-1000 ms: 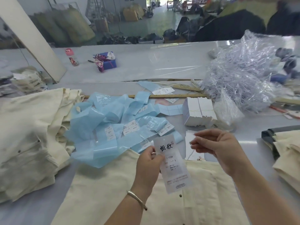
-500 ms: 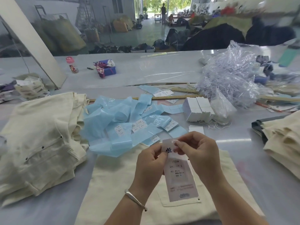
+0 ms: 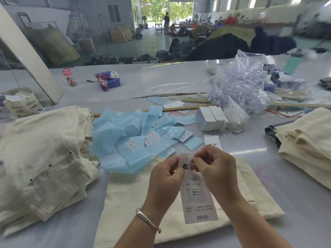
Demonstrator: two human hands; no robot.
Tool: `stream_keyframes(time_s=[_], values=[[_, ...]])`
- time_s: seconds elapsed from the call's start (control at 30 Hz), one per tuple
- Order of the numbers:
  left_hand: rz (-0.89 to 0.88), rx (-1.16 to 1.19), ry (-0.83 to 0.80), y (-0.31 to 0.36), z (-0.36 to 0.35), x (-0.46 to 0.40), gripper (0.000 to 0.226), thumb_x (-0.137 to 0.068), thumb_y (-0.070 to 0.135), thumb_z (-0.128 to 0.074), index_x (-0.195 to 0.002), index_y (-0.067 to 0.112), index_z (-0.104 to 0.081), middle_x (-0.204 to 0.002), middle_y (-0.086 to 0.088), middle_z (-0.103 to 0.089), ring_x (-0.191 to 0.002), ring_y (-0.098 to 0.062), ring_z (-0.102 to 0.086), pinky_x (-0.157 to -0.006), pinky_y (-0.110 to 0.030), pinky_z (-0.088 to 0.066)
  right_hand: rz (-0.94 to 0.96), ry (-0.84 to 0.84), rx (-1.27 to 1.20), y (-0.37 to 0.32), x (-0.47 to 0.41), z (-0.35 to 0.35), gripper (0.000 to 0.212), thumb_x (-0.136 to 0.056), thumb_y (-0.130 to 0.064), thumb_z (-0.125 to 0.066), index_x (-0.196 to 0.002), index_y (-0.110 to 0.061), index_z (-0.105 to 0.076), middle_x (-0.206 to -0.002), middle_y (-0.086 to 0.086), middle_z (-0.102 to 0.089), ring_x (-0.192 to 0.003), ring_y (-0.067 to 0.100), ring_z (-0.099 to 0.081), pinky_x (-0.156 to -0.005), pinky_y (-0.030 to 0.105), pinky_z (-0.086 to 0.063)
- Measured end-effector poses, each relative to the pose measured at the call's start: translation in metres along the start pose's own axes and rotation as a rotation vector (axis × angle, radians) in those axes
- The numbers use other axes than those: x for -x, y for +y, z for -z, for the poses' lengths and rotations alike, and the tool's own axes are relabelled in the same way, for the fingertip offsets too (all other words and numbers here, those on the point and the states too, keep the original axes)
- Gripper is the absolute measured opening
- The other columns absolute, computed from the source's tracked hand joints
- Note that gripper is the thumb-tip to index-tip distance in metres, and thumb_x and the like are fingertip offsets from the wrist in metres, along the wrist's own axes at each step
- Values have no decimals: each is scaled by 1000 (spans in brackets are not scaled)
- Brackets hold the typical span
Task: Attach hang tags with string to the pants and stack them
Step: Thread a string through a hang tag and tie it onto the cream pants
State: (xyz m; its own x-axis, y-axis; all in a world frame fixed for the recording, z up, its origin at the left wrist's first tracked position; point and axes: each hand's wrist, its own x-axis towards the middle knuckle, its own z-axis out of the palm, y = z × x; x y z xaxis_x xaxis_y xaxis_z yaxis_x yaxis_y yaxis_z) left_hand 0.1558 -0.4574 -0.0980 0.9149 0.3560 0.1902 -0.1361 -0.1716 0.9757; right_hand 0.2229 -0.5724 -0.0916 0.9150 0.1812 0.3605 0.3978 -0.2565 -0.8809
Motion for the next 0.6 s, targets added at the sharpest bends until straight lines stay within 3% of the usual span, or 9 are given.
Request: stream_keyframes(time_s=[0.13, 0.23, 0.37, 0.53, 0.6], values=[[-2, 12, -28, -3, -1, 5, 38, -79, 13, -49, -96, 36, -75, -80, 13, -71, -77, -25, -68, -56, -34, -53, 79, 45, 141, 0, 9, 5, 19, -71, -4, -70, -61, -18, -60, -54, -7, -62, -53, 11, -58, -54, 34, -50], [10, 22, -55, -7, -4, 8, 36, -79, 15, -49, -96, 34, -75, -79, 6, -72, -76, -29, -68, -55, -28, -50, 129, 63, 224, 2, 15, 8, 17, -71, -7, -70, -61, -17, -61, -52, -6, -59, -51, 13, -55, -51, 32, -47], [28, 49, -97, -9, -11, 8, 39, -79, 12, -48, -96, 35, -75, -83, 0, -74, -75, -22, -70, -55, -25, -49, 164, 66, 264, 4, 19, 15, 10, -71, -13, -66, -62, -15, -62, -51, -5, -58, -50, 16, -53, -50, 33, -47], [71, 84, -106, -7, -22, 6, 26, -83, 26, -53, -92, 34, -77, -83, 0, -75, -71, -13, -67, -53, -24, -48, 163, 68, 278, 12, 16, 25, 18, -71, 0, -70, -60, -11, -60, -49, -1, -56, -50, 22, -51, -49, 38, -46], [111, 141, -98, -8, -29, 3, 26, -94, 29, -53, -94, 25, -78, -87, -1, -76, -77, -14, -68, -57, -24, -49, 143, 51, 233, 14, 13, 30, 17, -72, 0, -70, -61, -11, -62, -51, 0, -59, -51, 22, -56, -51, 39, -48]])
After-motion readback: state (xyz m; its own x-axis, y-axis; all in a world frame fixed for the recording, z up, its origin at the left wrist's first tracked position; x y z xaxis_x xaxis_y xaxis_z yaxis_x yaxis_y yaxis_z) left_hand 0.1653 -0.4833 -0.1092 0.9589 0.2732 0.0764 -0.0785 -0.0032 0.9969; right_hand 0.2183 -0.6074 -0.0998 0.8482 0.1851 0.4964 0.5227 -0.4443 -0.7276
